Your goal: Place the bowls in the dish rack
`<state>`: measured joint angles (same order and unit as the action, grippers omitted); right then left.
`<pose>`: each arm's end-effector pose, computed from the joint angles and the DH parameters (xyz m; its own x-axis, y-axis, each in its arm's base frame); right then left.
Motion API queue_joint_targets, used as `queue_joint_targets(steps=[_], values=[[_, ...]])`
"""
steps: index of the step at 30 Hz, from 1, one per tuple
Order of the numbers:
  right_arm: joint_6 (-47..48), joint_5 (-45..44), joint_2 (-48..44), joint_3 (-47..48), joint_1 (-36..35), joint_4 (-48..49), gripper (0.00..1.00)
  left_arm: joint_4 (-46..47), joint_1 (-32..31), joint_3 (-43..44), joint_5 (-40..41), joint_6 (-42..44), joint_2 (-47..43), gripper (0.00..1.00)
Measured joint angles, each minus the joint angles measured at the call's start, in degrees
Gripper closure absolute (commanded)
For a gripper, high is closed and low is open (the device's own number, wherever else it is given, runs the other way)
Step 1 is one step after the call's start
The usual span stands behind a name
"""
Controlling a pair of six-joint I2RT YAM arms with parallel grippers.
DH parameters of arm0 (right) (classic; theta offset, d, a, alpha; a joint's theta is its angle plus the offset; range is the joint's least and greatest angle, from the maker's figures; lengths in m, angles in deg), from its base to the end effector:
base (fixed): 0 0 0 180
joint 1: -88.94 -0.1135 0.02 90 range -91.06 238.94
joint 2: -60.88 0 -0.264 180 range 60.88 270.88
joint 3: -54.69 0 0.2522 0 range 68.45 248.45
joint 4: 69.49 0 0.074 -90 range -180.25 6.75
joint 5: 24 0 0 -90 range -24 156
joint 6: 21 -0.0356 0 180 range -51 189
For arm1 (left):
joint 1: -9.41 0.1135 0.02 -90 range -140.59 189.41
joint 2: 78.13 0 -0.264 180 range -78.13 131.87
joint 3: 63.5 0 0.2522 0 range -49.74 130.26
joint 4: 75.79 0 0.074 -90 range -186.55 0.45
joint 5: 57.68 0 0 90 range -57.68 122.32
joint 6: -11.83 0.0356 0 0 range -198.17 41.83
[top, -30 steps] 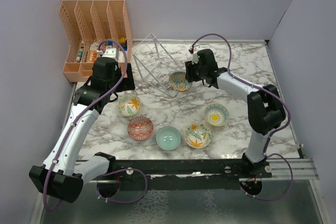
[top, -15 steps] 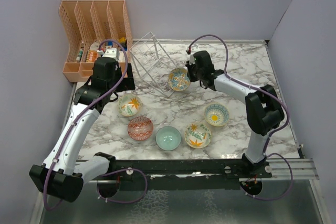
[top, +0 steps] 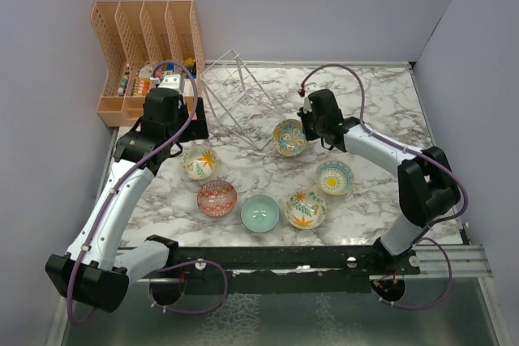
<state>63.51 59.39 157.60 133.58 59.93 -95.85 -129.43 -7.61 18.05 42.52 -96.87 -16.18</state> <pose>0.3250 0.1756 0.2222 -0.6460 -0.2495 -0.7214 -0.3494 0.9369 -0.0113 0.2158 -0.0595 0.3701 -0.5544 -0.1603 -0.8167 -0.0316 0.9846 -0.1718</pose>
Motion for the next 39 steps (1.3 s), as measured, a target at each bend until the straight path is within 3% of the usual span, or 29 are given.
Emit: queue_joint_targets(steps=[5,12,13,19,20,34,39], values=[[-2.49,1.03,-1.16,-0.20,2.84,-1.57,0.99,0.44,-0.04,0.00,-0.02,0.00,0.02,0.01],[-6.49,4.28,0.83,0.20,13.51,-4.55,0.98,0.44,-0.37,0.00,-0.02,0.00,-0.02,0.01],[-6.82,4.55,1.70,0.42,14.32,-5.01,0.94,0.44,-0.37,0.00,-0.02,0.00,-0.02,0.01],[-9.42,6.69,2.99,1.09,15.76,-6.43,0.47,0.39,-0.37,0.00,-0.02,0.00,-0.17,0.01],[-9.68,6.75,2.99,1.09,15.87,-7.04,0.43,0.39,-0.37,0.00,-0.02,0.00,-0.22,0.01],[-6.82,4.04,-3.61,5.27,15.10,-13.46,0.39,0.39,-0.37,0.00,-0.02,-0.02,-0.37,0.01],[-3.61,2.84,-4.15,9.05,8.63,-14.21,0.40,0.39,-0.37,0.00,-0.04,-0.02,-0.42,0.01]])
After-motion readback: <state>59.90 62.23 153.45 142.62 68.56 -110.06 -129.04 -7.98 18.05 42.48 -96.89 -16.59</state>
